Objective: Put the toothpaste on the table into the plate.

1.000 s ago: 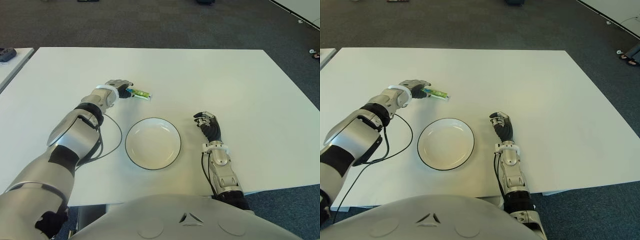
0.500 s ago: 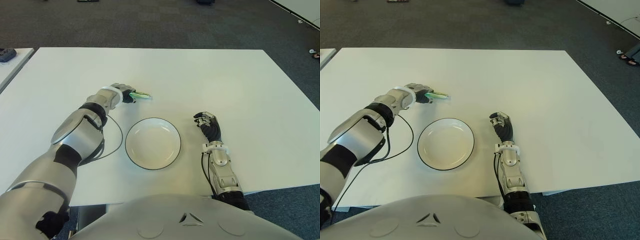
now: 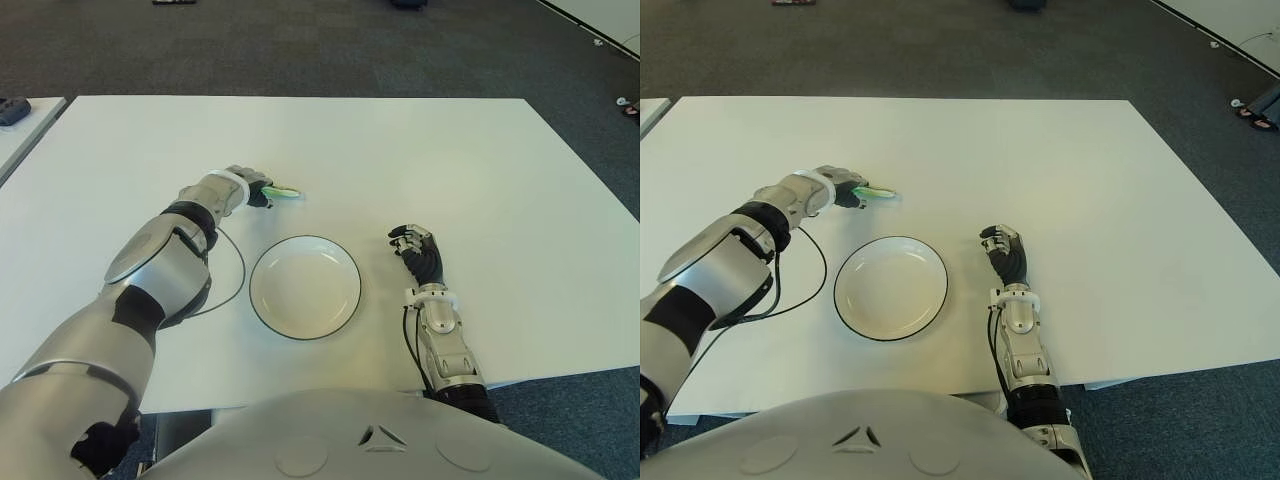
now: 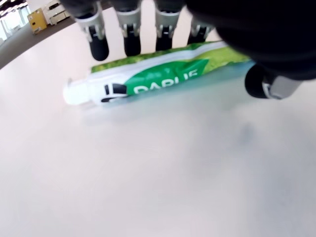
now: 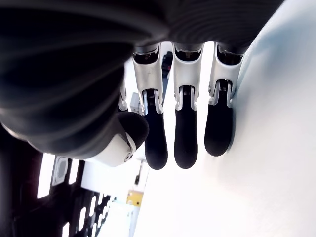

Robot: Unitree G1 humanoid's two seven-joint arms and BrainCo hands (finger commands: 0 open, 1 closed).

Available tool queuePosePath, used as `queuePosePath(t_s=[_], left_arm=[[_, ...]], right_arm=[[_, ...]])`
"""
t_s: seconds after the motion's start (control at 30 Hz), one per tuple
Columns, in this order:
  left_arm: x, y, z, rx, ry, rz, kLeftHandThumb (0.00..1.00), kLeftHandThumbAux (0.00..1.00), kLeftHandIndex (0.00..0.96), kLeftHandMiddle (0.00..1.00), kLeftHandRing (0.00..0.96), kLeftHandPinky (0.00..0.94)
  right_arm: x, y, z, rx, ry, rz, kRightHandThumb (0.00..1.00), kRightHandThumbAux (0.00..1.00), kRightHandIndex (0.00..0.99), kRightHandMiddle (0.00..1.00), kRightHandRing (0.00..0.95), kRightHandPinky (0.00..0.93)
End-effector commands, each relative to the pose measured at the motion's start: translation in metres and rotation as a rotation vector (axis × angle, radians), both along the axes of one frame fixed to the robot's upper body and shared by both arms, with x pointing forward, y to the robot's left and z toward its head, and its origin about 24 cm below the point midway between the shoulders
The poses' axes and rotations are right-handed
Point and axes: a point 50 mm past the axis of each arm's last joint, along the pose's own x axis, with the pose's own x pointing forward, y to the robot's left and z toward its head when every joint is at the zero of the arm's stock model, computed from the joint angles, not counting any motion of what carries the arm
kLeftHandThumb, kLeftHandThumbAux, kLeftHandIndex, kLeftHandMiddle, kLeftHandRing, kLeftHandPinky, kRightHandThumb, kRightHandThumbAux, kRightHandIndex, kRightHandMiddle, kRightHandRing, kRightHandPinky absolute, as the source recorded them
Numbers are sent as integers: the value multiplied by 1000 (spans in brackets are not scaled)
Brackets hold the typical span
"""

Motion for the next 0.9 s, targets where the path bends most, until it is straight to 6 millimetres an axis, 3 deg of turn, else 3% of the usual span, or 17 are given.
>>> queuePosePath(t_s=[0.03, 0.9], left_arm=[[-20, 9, -24, 41, 119, -42, 529, 225, 0, 0, 0, 19], [-41, 33, -18, 28, 212, -273, 525, 280, 0, 0, 0, 0]], right_arm=[[0, -1, 0, -3, 8, -2, 712, 734, 421, 455, 451, 468], [5, -2, 2, -2, 4, 13, 713, 735, 420, 451, 448, 488]])
